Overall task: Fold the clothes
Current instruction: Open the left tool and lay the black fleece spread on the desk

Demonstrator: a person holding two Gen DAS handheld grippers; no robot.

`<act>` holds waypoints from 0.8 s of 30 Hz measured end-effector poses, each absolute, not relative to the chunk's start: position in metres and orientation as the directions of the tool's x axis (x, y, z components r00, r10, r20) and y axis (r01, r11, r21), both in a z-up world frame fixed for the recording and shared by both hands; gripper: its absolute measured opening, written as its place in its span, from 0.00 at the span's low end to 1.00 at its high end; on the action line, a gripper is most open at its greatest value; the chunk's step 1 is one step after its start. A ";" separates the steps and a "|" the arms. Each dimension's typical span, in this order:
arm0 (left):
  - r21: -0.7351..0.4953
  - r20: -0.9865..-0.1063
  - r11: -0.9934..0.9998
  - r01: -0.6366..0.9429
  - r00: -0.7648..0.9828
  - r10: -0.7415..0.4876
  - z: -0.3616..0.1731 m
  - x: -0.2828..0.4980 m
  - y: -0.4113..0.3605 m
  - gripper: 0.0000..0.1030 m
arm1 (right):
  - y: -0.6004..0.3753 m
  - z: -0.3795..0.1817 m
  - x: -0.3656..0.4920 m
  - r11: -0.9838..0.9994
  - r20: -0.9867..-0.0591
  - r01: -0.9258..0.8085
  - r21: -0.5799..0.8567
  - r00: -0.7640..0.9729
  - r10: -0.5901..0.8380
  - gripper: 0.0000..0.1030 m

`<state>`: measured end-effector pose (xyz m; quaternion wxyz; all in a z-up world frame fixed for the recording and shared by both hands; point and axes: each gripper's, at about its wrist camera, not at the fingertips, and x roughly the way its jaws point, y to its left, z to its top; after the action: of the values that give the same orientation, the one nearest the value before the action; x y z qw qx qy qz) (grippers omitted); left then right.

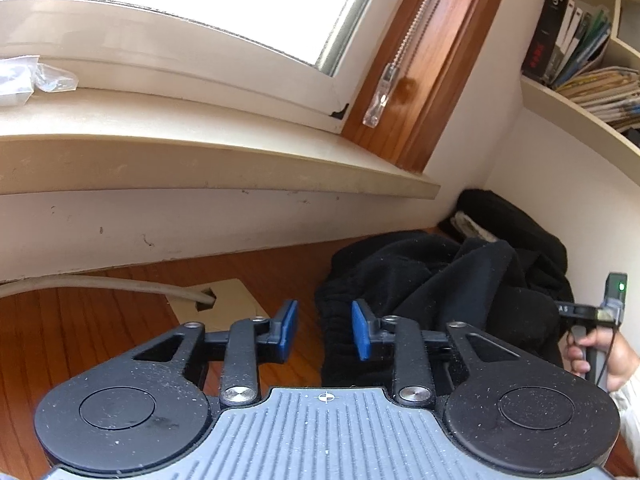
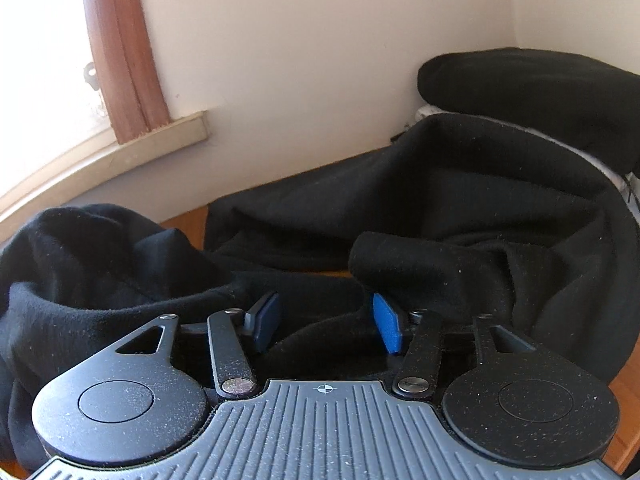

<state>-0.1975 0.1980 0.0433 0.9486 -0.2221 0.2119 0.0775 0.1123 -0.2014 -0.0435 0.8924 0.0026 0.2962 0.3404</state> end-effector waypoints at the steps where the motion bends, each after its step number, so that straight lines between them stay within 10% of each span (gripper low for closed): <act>1: -0.395 -0.433 0.885 -0.244 0.900 0.055 0.043 -0.198 0.199 0.35 | -0.204 -0.044 0.111 0.765 -0.520 -0.610 0.207 0.594 0.614 0.54; 11: -0.396 -0.455 0.880 -0.261 0.889 0.058 0.037 -0.192 0.198 0.55 | -0.195 -0.045 0.104 0.762 -0.523 -0.634 0.133 0.608 0.597 0.59; 24: -0.460 -0.505 0.858 -0.228 0.862 -0.042 0.040 -0.135 0.204 0.51 | -0.199 -0.047 0.103 0.756 -0.508 -0.638 0.146 0.607 0.610 0.59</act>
<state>-0.1350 0.2043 0.0395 0.9288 -0.2618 0.2576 0.0501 0.1034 -0.1989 -0.0468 0.8962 -0.0250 0.2739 0.3481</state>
